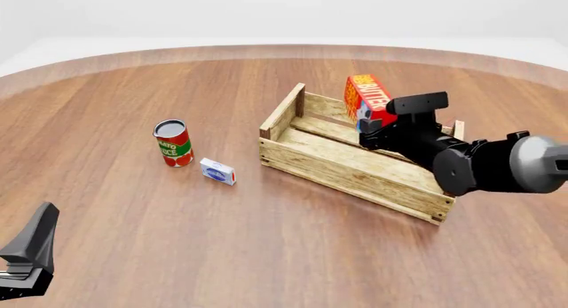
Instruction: Pick up the butter and put it in the tray.
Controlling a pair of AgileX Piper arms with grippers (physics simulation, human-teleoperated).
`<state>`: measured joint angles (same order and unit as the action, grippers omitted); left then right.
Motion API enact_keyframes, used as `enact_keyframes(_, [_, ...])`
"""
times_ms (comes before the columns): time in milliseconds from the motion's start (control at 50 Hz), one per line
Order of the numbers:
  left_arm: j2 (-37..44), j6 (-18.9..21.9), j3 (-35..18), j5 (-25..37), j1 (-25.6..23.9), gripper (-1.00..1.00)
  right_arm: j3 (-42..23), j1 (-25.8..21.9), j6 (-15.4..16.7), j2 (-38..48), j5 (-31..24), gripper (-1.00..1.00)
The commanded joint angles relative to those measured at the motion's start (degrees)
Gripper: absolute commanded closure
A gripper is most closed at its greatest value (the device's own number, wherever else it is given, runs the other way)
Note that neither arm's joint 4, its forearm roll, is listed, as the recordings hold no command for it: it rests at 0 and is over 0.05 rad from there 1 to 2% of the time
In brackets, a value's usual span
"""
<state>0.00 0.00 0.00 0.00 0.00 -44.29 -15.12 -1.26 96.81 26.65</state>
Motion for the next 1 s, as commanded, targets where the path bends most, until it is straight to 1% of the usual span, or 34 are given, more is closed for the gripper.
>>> enact_keyframes(20, [0.0,0.0,0.0,0.0,0.0,-1.0,-1.25,-0.07,-1.25,1.08,0.2,1.0])
enact_keyframes(300, [0.0,0.0,0.0,0.0,0.0,-1.0,-1.32,-0.01,-1.29,2.99,0.79,1.0])
enact_keyframes(580, [0.0,0.0,0.0,0.0,0.0,-1.0,-1.72,-0.44,-2.2,5.03,1.11,1.0])
enact_keyframes(1000, [0.0,0.0,0.0,0.0,0.0,-1.0,-2.65,-0.26,-2.49,6.47,-0.14,1.0])
